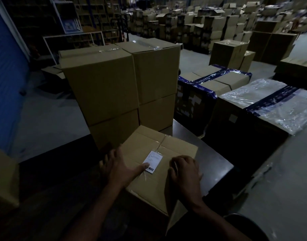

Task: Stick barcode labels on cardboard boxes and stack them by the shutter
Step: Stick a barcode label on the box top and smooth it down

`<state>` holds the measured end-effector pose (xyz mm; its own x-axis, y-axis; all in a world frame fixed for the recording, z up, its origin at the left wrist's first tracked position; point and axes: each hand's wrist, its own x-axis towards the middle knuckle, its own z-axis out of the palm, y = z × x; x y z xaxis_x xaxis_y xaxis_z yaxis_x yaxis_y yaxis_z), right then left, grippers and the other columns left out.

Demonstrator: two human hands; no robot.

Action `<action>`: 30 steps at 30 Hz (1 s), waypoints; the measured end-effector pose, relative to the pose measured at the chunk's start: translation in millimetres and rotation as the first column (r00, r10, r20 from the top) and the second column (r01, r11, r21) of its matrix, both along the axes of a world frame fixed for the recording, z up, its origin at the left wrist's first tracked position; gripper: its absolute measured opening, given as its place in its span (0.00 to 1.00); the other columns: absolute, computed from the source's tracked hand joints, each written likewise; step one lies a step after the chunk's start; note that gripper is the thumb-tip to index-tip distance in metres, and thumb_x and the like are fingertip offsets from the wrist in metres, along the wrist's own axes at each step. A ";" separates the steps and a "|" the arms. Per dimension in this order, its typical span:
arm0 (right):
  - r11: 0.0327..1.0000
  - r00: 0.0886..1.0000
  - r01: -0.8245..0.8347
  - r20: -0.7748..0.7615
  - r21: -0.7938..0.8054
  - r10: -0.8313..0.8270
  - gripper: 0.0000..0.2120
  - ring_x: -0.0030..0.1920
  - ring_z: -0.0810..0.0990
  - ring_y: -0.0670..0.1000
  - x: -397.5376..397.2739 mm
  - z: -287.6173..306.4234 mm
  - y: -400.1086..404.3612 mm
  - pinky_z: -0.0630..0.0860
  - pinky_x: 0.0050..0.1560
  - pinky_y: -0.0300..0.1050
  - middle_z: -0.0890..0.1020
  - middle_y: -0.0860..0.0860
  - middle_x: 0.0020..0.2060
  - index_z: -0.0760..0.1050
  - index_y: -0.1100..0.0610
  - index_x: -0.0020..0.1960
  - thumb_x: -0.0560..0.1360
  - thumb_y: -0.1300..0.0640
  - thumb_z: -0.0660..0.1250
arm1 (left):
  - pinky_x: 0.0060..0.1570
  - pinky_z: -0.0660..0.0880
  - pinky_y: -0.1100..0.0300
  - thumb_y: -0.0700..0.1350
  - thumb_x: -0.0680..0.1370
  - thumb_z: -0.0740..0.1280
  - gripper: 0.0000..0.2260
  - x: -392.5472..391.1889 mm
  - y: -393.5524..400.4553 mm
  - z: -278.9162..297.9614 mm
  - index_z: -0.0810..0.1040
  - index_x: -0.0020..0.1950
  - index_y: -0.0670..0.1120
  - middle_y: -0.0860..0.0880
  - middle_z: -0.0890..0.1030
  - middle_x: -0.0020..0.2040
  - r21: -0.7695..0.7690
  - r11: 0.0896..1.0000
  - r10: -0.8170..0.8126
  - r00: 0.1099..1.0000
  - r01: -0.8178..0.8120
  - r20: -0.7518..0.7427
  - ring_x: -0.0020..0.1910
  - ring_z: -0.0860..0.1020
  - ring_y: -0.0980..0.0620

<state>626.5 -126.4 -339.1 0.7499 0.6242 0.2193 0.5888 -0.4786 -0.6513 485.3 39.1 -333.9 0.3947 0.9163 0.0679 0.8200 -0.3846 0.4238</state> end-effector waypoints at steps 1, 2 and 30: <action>0.999 1.000 -0.028 0.007 -0.017 0.028 0.10 0.62 0.66 0.44 6.2 1.2 2.5 0.59 0.57 0.47 0.74 0.44 0.58 0.77 0.48 0.56 0.75 0.53 0.67 | 0.71 0.55 0.45 0.86 0.49 0.56 0.64 -2.5 -1.4 2.3 0.55 0.78 0.51 0.44 0.64 0.75 -0.032 0.999 0.021 1.000 -0.021 -0.003 0.74 0.62 0.42; 0.998 0.998 -0.056 0.019 -0.034 0.057 0.09 0.63 0.67 0.46 13.4 2.8 5.4 0.61 0.59 0.49 0.75 0.44 0.58 0.78 0.48 0.55 0.75 0.53 0.67 | 0.72 0.56 0.45 0.86 0.51 0.58 0.64 -5.8 -3.9 3.7 0.53 0.79 0.52 0.43 0.62 0.76 -0.072 0.997 0.041 0.999 -0.041 -0.005 0.74 0.60 0.42; 0.947 0.958 -0.234 0.112 -0.220 0.263 0.13 0.64 0.67 0.49 51.9 8.1 47.3 0.58 0.65 0.54 0.72 0.45 0.57 0.77 0.41 0.51 0.69 0.38 0.67 | 0.70 0.65 0.37 0.76 0.50 0.73 0.66 10.4 -26.0 -14.7 0.43 0.79 0.57 0.55 0.45 0.79 -0.201 0.980 0.058 0.955 0.002 0.292 0.78 0.54 0.42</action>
